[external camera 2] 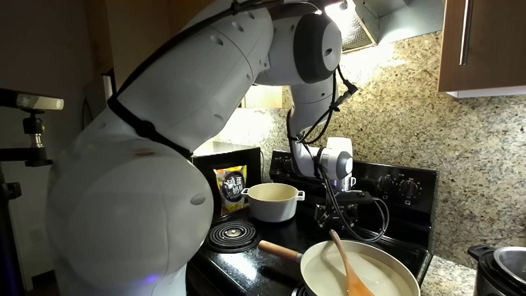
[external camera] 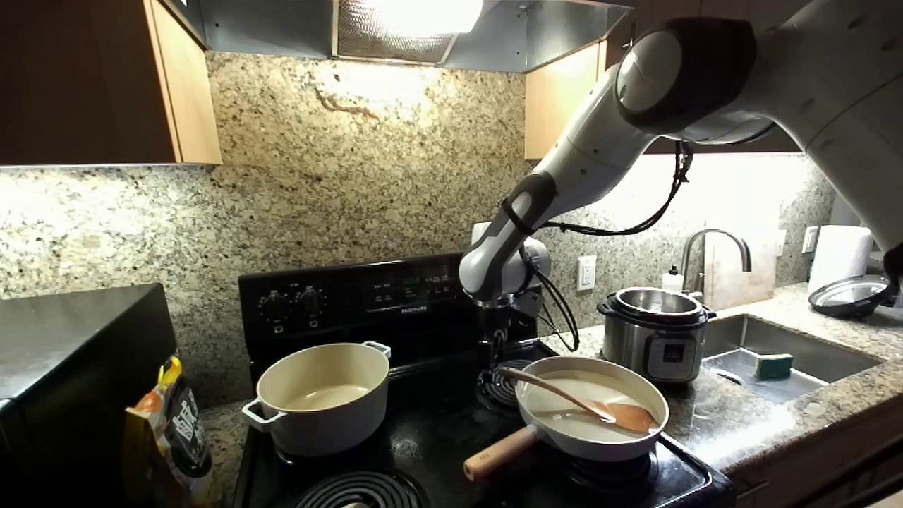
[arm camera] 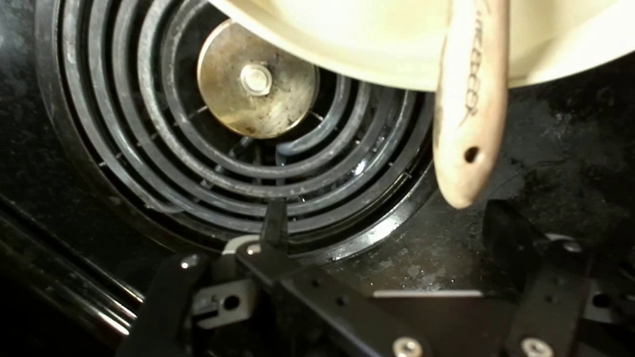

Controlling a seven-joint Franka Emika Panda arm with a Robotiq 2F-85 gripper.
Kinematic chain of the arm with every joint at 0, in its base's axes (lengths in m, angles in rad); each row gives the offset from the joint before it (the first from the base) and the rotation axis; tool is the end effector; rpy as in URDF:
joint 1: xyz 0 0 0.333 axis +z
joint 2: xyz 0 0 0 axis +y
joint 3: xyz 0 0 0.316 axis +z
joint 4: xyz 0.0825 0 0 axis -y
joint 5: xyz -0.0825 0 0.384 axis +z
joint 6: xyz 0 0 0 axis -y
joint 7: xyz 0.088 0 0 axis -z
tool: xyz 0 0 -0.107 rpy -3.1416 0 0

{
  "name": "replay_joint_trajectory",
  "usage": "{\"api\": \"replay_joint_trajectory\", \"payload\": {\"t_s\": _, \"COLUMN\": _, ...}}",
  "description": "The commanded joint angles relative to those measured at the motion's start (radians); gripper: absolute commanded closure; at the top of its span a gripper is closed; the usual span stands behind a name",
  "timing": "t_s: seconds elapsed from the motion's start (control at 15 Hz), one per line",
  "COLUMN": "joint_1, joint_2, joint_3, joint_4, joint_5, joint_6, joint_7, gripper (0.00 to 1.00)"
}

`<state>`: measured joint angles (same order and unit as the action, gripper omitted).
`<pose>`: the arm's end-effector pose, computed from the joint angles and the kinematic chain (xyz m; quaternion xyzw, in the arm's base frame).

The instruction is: Pick up the cooking stick and stir in the pan

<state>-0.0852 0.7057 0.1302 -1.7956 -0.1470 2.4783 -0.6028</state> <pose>0.6493 0.0247 0.1557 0.9333 0.3589 -0.0074 0.0005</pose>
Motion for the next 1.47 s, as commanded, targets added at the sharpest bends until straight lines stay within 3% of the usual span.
{"api": "replay_joint_trajectory", "payload": {"t_s": 0.0, "joint_1": -0.017, "joint_2": -0.01, "joint_3": 0.012, "joint_4": -0.003, "joint_5": 0.01, "joint_6": -0.016, "joint_7": -0.025, "gripper": 0.0}}
{"api": "replay_joint_trajectory", "payload": {"t_s": 0.4, "joint_1": -0.025, "joint_2": -0.026, "joint_3": 0.003, "joint_4": -0.035, "joint_5": 0.011, "joint_6": -0.004, "joint_7": -0.021, "gripper": 0.0}}
{"api": "replay_joint_trajectory", "payload": {"t_s": 0.6, "joint_1": -0.056, "joint_2": -0.051, "joint_3": 0.026, "joint_4": -0.097, "joint_5": 0.04, "joint_6": 0.07, "joint_7": -0.03, "gripper": 0.0}}
{"api": "replay_joint_trajectory", "payload": {"t_s": 1.4, "joint_1": -0.183, "joint_2": -0.091, "joint_3": 0.096, "joint_4": -0.174, "joint_5": 0.111, "joint_6": 0.162, "joint_7": -0.136, "gripper": 0.0}}
